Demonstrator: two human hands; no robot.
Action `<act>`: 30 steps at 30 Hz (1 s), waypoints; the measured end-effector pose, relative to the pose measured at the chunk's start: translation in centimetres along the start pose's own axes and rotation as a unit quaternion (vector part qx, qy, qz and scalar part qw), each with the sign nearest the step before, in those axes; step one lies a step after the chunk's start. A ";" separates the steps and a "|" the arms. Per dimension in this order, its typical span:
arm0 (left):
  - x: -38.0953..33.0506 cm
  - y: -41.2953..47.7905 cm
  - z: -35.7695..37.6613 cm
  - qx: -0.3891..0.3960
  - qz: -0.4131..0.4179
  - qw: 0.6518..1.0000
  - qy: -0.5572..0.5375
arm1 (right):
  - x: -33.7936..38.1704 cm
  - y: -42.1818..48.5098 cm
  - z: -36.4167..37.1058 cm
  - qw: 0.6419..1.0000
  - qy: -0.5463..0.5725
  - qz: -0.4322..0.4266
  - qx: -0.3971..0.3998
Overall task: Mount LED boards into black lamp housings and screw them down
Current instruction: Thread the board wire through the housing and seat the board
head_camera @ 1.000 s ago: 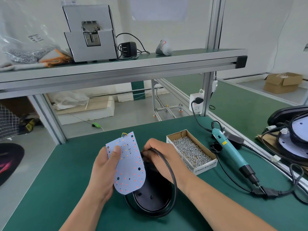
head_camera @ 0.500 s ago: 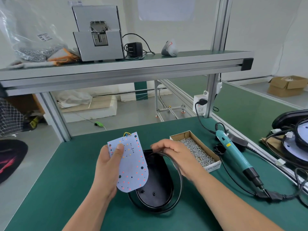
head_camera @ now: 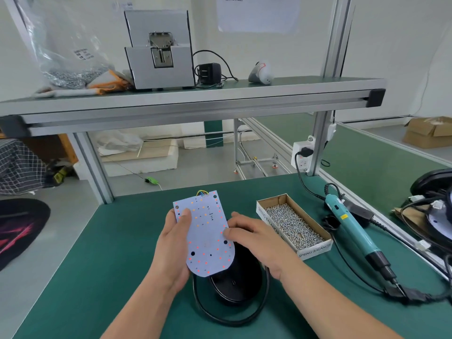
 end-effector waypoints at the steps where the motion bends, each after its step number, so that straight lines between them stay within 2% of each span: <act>1: 0.1 0.0 0.0 0.006 -0.004 1.000 -0.007 | 0.2 -0.1 0.1 1.000 0.017 0.001 0.002; 5: 0.0 0.1 0.3 0.010 -0.028 0.997 -0.066 | -0.5 -0.1 -0.5 0.990 0.129 0.054 -0.023; 8: 0.0 0.6 0.3 0.011 -0.028 0.996 -0.087 | -1.4 0.1 -0.8 0.982 0.165 0.082 -0.032; 10: 0.3 0.6 0.4 0.018 -0.034 0.996 -0.082 | -1.5 0.1 -0.9 0.981 0.171 0.090 -0.030; 15: 0.9 0.7 0.2 0.018 -0.061 0.993 -0.105 | -1.5 0.1 -0.2 0.994 0.088 0.069 -0.005; 22: 1.5 1.7 -0.9 -0.006 -0.112 0.969 -0.219 | -2.5 0.5 -1.4 0.972 0.199 0.116 -0.041; 25: 2.6 2.1 -1.3 0.008 -0.143 0.978 -0.153 | -2.9 0.6 -1.7 0.969 0.213 0.119 -0.041; 30: 2.5 2.2 -1.6 0.146 -0.135 0.980 0.015 | -3.3 0.5 -2.5 0.963 0.236 0.114 -0.058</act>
Point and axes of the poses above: each hand's wrist, its own y-axis towards the middle knuckle, its own z-axis out of the palm, x = y × z, the point moved 4 cm from there along y, towards the middle knuckle, and after that the axes turned 10 degrees about -y, right-handed, at the moved point
